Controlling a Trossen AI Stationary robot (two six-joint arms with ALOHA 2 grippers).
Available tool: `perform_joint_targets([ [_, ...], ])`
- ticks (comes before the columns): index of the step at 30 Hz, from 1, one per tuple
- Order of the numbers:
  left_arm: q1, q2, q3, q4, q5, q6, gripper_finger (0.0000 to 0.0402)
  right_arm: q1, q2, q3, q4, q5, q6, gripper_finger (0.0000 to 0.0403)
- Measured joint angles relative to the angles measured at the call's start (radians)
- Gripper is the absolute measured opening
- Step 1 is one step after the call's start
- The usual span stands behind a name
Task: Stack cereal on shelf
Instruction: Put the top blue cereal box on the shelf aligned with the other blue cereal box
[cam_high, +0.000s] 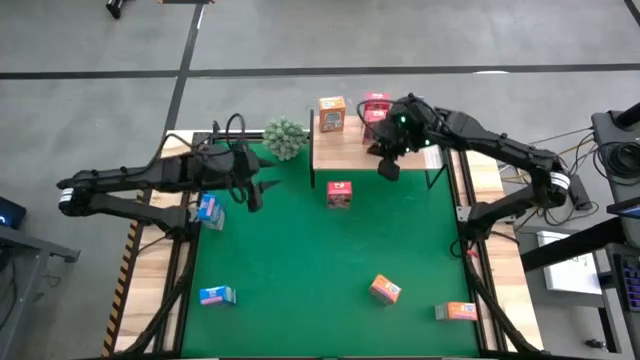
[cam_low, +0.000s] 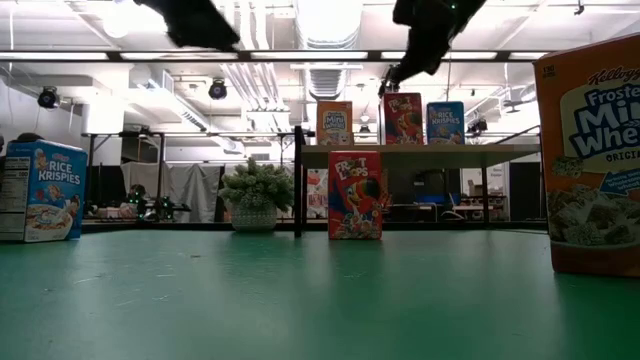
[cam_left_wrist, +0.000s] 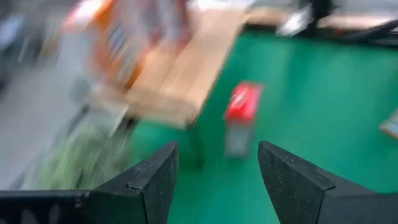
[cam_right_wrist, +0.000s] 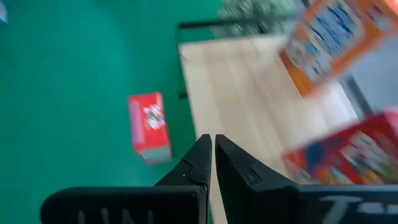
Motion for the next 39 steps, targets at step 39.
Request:
perform_joint_targets([
  [39, 0.180, -0.066, -0.131, -0.926, 0.099, -0.869, 0.0204, 0.206, -0.266, -0.609, 0.801, -0.002, -0.053, 0.0013],
])
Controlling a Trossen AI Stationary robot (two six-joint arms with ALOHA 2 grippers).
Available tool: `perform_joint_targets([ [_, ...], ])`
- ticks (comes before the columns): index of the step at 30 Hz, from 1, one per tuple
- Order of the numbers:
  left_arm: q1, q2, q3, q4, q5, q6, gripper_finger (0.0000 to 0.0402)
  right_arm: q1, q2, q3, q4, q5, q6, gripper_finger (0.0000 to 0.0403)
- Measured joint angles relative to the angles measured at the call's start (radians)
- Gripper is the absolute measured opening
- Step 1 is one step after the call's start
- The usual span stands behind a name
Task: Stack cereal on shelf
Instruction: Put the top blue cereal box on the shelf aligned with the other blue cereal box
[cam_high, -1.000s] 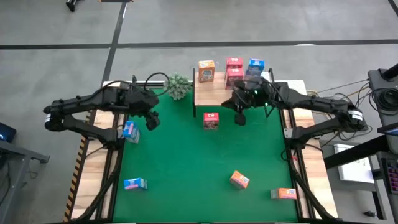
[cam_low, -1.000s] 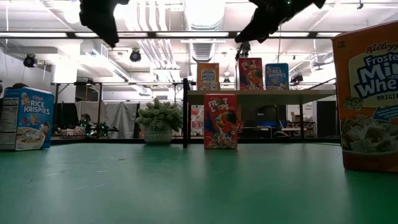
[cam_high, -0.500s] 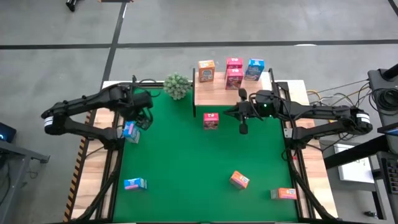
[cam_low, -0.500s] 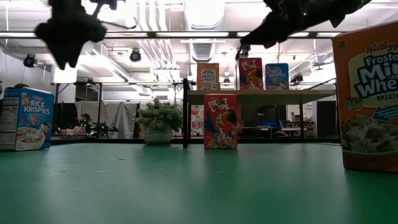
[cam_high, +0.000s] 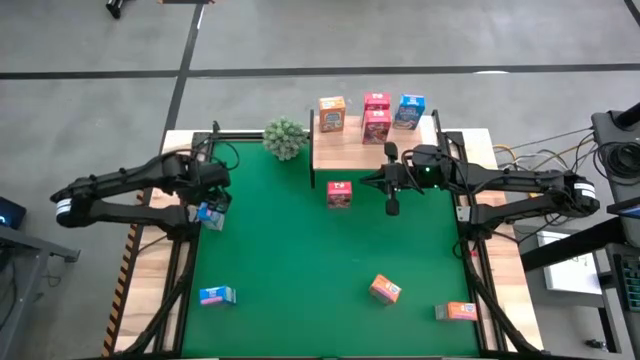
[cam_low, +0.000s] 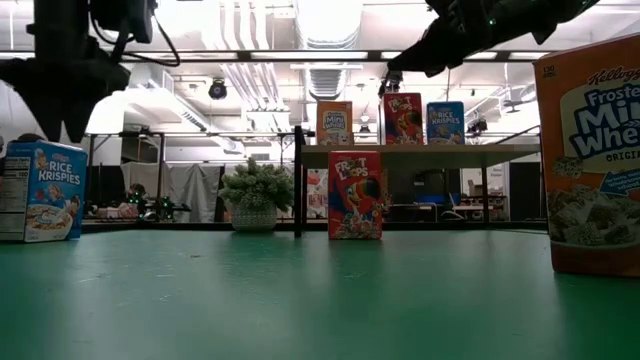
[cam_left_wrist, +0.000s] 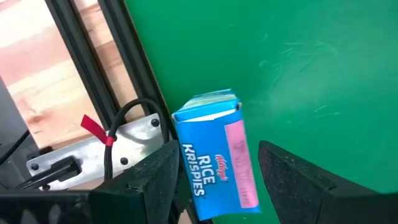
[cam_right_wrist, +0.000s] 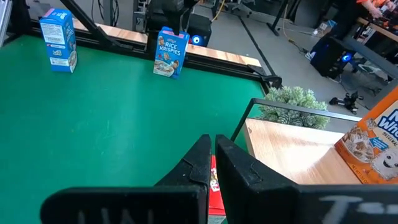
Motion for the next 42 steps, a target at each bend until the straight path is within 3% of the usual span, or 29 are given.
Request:
perform_joint_targets([
  [10, 0.000, -0.011, -0.082, 0.054, 0.000, -0.012, 0.0249, 0.000, 0.001, 0.000, -0.004, -0.008, 0.000, 0.0013],
  [14, 0.000, 0.001, -0.080, 0.079, 0.000, -0.003, 0.0250, 0.000, 0.001, 0.000, -0.004, -0.008, 0.000, 0.0013],
  [31, 0.000, 0.028, -0.066, 0.084, 0.009, 0.029, 0.0152, 0.000, 0.001, -0.001, -0.008, -0.007, 0.000, 0.0013],
  [38, 0.000, 0.049, 0.075, 0.108, 0.009, 0.103, 0.0142, 0.000, -0.057, -0.003, -0.075, -0.007, 0.029, 0.0013],
  [42, -0.001, 0.070, 0.179, 0.275, 0.009, 0.228, 0.0141, 0.018, -0.119, -0.032, -0.085, -0.007, 0.034, 0.0013],
])
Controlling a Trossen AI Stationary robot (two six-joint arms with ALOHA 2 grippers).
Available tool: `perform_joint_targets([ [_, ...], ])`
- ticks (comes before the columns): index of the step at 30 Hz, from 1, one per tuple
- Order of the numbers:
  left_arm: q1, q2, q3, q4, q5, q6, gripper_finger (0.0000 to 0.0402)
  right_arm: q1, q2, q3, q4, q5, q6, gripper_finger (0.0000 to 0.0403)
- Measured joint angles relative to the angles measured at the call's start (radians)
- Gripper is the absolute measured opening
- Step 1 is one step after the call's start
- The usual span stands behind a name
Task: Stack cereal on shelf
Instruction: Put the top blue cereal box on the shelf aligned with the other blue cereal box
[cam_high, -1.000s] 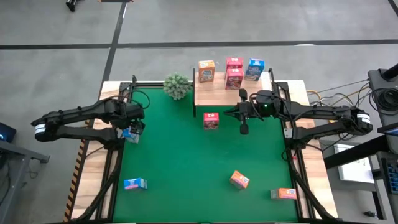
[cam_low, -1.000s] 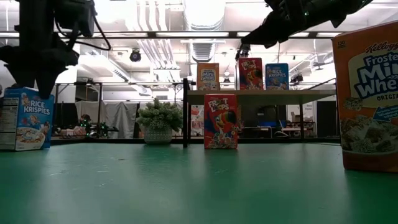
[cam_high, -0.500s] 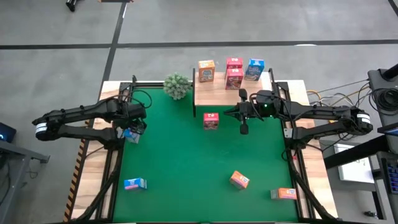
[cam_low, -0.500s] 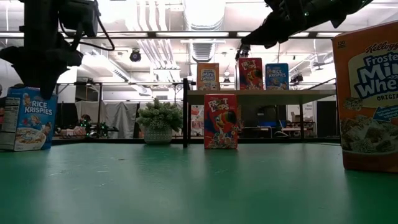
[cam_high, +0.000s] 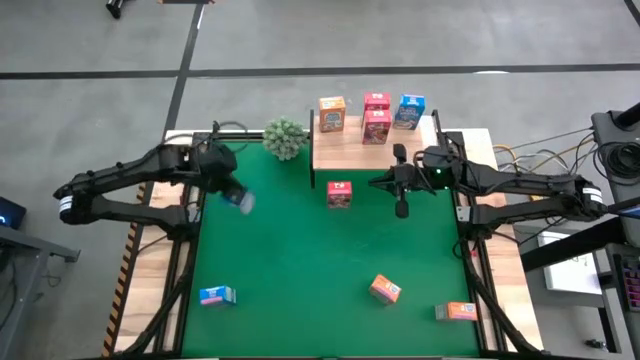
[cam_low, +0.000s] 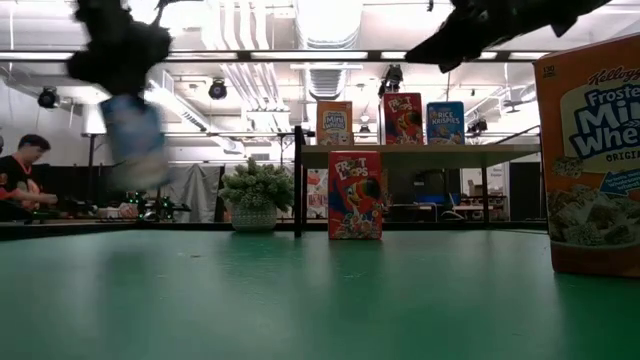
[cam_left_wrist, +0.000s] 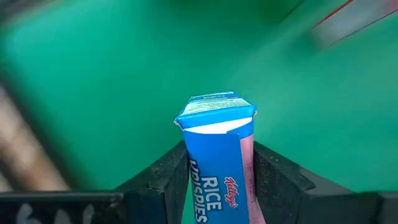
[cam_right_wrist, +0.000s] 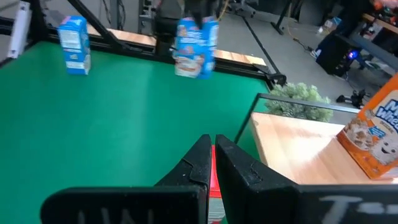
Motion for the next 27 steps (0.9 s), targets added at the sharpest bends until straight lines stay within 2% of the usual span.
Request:
perform_joint_targets([
  [6, -0.002, 0.069, 0.143, 0.367, 0.046, 0.284, 0.0141, 0.049, -0.100, -0.061, 0.031, 0.000, -0.004, 0.0013],
  [10, -0.003, 0.157, 0.257, 0.532, 0.049, 0.464, 0.0141, 0.087, -0.168, -0.087, 0.035, 0.000, -0.014, 0.0013],
  [18, -0.002, 0.412, 0.494, 0.585, 0.052, 0.746, 0.0141, 0.142, -0.282, -0.132, 0.036, -0.001, -0.074, 0.0013],
  [27, -0.001, 0.657, 0.698, 0.583, 0.054, 0.925, 0.0141, 0.142, -0.363, -0.166, 0.036, 0.000, -0.080, 0.0013],
])
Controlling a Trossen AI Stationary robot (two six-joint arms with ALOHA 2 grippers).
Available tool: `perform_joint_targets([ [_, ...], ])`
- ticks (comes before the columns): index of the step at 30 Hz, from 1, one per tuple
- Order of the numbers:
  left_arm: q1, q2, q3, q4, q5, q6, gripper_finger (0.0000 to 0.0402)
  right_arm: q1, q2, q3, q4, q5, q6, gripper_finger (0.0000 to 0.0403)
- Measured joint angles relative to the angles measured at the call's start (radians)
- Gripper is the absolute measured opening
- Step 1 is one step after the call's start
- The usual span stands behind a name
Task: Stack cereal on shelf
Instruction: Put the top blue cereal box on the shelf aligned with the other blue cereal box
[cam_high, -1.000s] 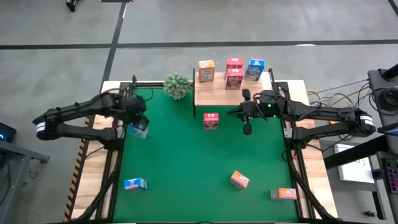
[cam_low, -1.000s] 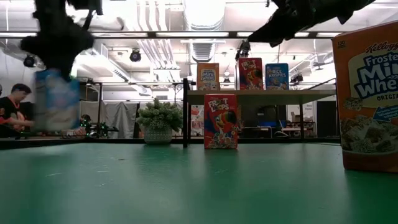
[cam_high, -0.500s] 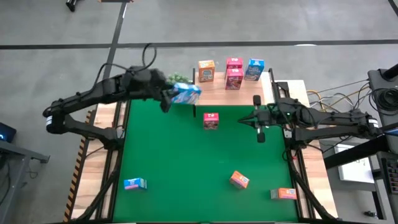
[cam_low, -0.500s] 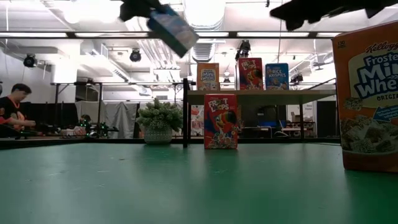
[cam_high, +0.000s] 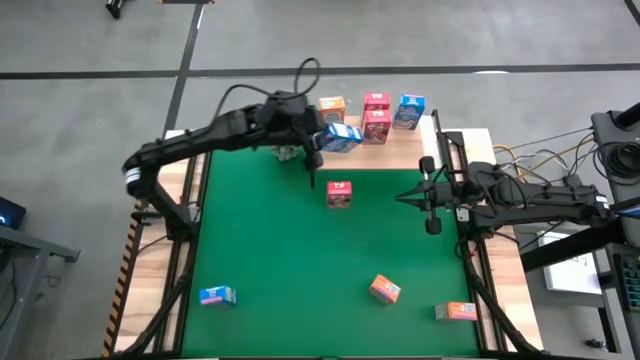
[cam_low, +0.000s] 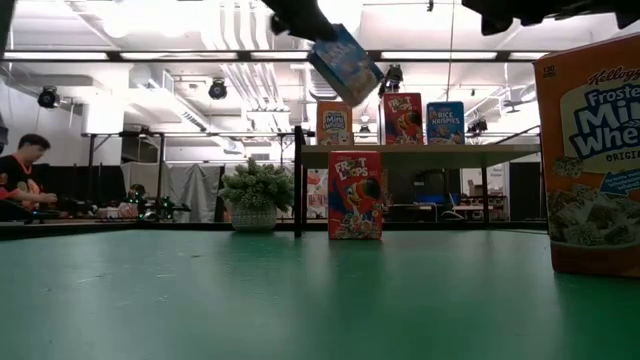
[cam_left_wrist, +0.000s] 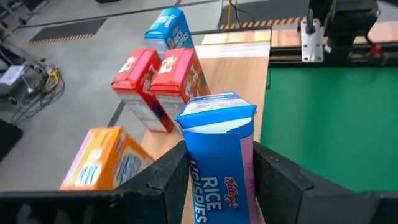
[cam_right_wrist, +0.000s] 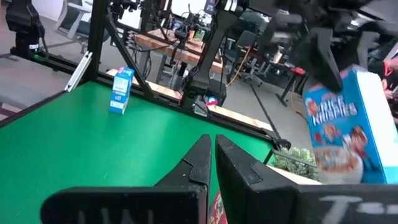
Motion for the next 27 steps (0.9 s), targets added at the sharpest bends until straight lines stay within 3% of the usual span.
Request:
perform_joint_targets([
  [6, 0.009, 0.116, 0.108, -0.001, 0.072, 0.034, 0.0141, 0.000, -0.004, -0.003, -0.001, 0.000, -0.006, 0.0013],
  [12, 0.018, 0.209, 0.194, -0.004, 0.078, 0.037, 0.0141, 0.000, -0.004, -0.004, -0.001, 0.000, -0.007, 0.0013],
  [27, 0.023, 0.316, 0.234, -0.004, 0.079, 0.032, 0.0166, 0.000, -0.004, -0.004, -0.001, 0.000, -0.007, 0.0013],
])
